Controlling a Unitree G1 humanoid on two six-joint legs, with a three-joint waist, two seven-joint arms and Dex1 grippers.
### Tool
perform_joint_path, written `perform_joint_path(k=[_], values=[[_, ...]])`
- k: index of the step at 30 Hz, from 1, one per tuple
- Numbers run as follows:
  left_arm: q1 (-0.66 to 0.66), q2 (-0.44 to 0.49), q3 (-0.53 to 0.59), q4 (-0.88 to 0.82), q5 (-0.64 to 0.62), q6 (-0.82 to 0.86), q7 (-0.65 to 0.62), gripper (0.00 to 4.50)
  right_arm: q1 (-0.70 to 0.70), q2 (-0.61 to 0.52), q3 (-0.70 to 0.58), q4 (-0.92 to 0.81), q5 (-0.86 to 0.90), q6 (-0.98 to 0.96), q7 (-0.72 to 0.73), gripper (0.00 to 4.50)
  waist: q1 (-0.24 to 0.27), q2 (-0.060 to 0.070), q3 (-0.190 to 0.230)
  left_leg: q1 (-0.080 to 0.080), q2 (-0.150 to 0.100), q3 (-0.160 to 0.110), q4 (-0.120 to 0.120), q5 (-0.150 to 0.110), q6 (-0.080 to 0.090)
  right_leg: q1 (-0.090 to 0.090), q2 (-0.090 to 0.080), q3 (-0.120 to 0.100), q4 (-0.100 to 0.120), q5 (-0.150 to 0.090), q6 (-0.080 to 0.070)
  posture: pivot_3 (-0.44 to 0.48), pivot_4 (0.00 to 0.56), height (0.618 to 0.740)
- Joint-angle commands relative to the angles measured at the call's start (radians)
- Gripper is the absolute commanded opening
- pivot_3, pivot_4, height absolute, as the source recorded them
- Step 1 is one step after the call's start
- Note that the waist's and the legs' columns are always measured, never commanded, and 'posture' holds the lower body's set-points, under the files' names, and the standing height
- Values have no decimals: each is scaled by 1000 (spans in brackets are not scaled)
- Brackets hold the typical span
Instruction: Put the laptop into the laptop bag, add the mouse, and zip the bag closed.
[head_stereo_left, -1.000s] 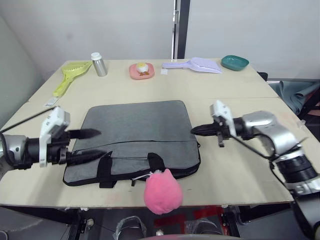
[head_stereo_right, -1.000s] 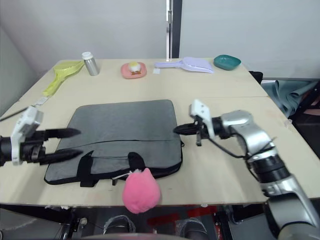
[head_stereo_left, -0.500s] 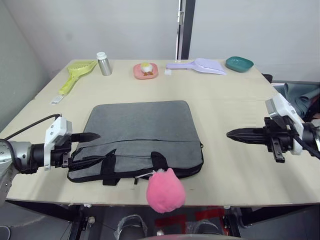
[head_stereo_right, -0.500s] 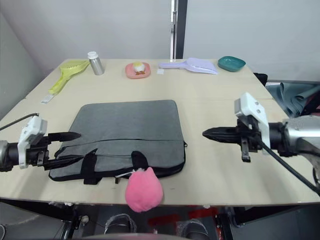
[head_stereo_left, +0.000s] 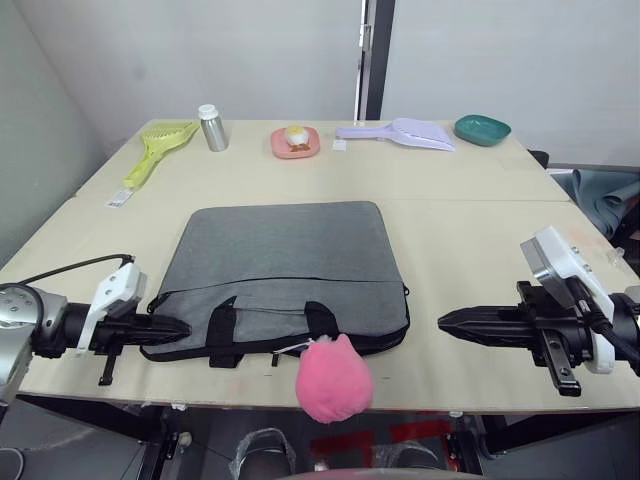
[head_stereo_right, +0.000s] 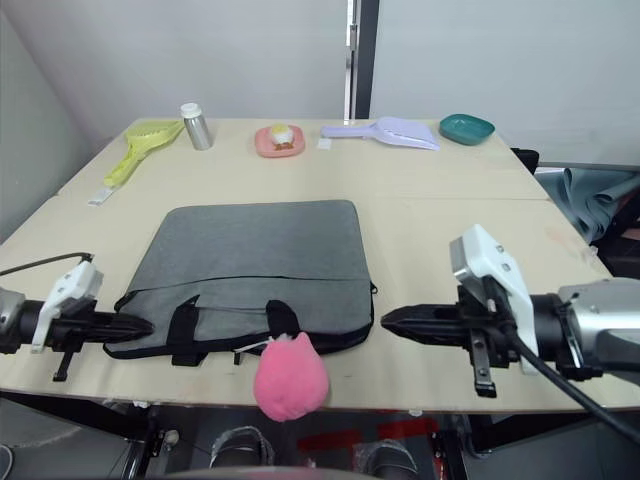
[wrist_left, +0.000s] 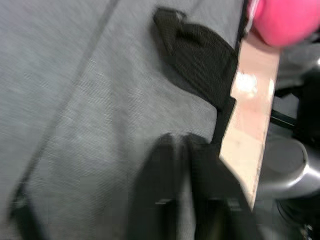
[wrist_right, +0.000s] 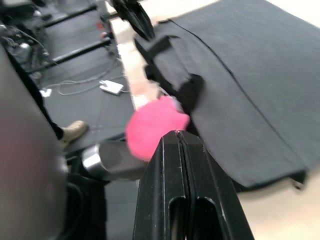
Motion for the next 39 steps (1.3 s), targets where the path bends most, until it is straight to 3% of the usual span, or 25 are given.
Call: perform_joint_path(k=[1,8,13,15,19,28,32,39], values=[[-38,-27,-65,56,48,-72,-42,9,3,-40,22,20,108,-13,-88,251,0,0,0,0,0,0,0,0,0,0,0,0,0,0,0,0,150,740],[-158,-89,-164,234,151,-165,8,0,-52,-129,216,82,84,4,-125,2529,7,1,-4,2,-1,-1,3,0,0,2,-2,0,4,0,0,0,150,740],[-186,-104,-186,287,163,-182,2,0,-208,-48,506,159,48,61,-202,4208,6,2,-9,3,-2,-1,6,0,0,4,-3,1,9,1,1,0,150,740],[-174,-107,-188,270,156,-174,4,0,-260,18,637,191,-23,98,-231,4208,2,2,-11,9,-2,-1,6,0,0,6,-3,1,10,0,1,0,150,740],[-153,-105,-178,224,132,-136,5,0,-349,130,759,276,-115,139,-258,4208,-1,3,-11,12,-3,0,6,0,0,9,-3,2,10,0,2,0,150,740],[-209,-38,-71,33,-64,217,-9,0,-412,198,786,301,-177,154,-158,4208,3,1,-10,-1,-3,-3,7,1,0,-1,-2,0,9,0,1,0,150,740],[-303,-31,-56,100,-70,262,4,0,-415,198,785,290,-202,156,-127,4208,1,1,-10,-1,-2,-4,7,1,-1,-1,-2,0,10,0,1,0,150,740],[-372,-92,-133,316,49,135,4,0,-408,195,776,273,-230,164,-113,4208,-7,1,-10,-1,-2,-3,7,1,-1,-1,-2,0,9,0,1,0,150,740]])
